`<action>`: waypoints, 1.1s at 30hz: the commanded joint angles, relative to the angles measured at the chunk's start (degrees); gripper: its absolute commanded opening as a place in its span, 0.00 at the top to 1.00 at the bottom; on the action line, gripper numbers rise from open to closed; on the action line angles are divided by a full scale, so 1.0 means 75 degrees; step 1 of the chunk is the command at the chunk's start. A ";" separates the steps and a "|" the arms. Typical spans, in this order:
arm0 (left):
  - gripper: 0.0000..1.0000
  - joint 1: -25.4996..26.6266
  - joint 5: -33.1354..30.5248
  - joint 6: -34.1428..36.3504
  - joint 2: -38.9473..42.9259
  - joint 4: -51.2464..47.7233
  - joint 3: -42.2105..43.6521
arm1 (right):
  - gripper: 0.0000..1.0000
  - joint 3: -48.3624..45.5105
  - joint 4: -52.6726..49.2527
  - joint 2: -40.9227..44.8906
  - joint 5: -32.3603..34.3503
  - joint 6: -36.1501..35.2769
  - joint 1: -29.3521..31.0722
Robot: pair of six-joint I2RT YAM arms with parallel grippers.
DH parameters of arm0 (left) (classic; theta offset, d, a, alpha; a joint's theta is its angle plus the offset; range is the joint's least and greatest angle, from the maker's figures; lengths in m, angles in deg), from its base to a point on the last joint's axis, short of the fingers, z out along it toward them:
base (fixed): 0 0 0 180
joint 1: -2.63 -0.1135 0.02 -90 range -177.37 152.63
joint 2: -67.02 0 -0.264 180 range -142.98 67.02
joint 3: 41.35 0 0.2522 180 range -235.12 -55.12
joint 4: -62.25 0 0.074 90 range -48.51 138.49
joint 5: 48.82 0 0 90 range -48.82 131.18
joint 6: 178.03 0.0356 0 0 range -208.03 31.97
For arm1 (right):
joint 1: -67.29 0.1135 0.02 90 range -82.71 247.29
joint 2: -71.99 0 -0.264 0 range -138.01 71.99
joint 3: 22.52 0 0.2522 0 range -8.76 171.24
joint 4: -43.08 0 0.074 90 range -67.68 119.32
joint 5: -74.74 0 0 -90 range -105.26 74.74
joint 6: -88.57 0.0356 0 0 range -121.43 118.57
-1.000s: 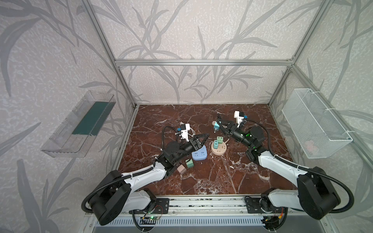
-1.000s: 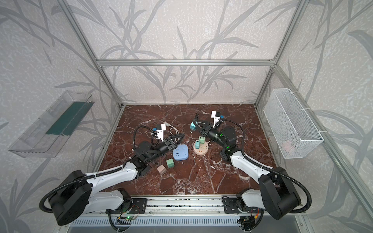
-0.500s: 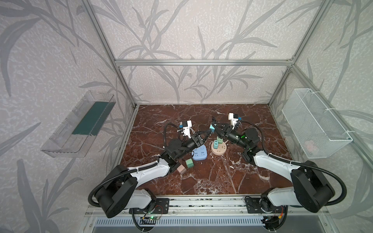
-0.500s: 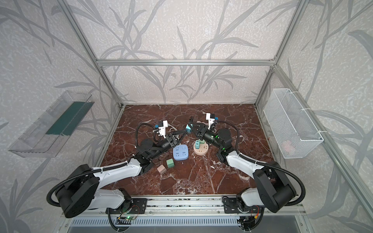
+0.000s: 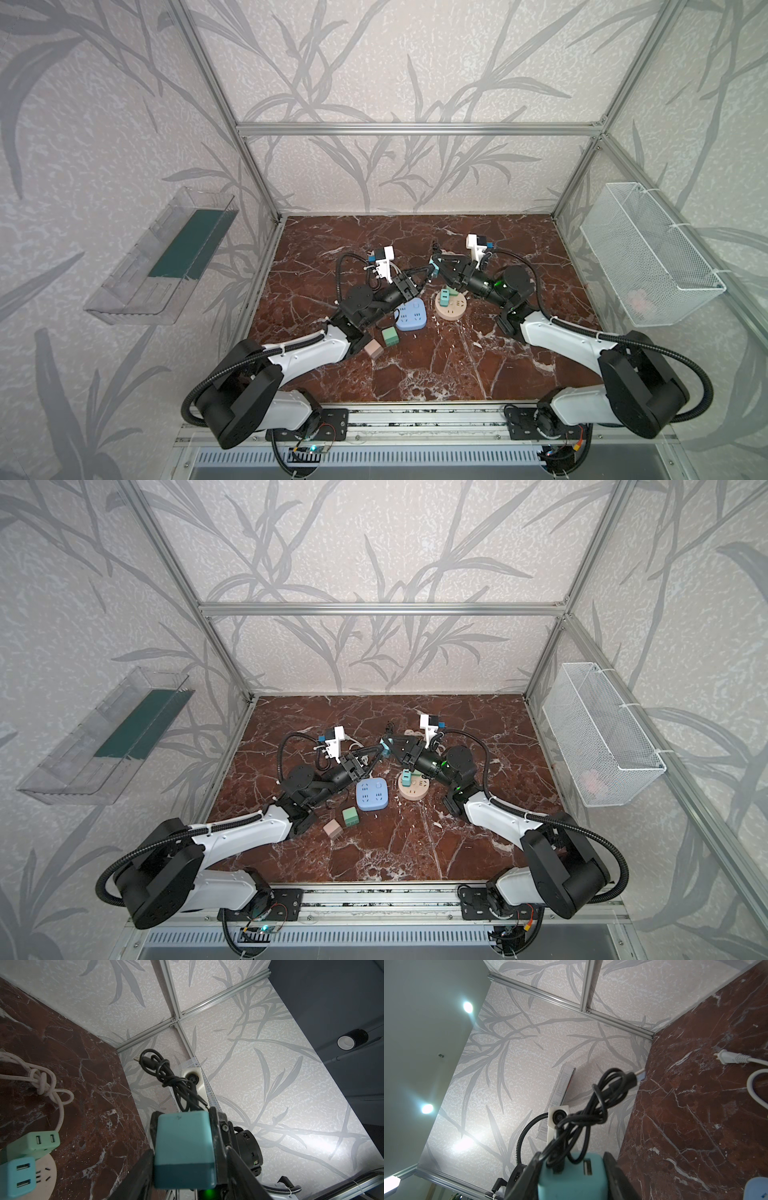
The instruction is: Insert the plug
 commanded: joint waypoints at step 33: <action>1.00 -0.0564 0.1121 0.1313 0.0717 -0.1630 -0.0147 | 0.09 0.0708 -0.4127 0.1449 0.0029 -0.1889 -0.0109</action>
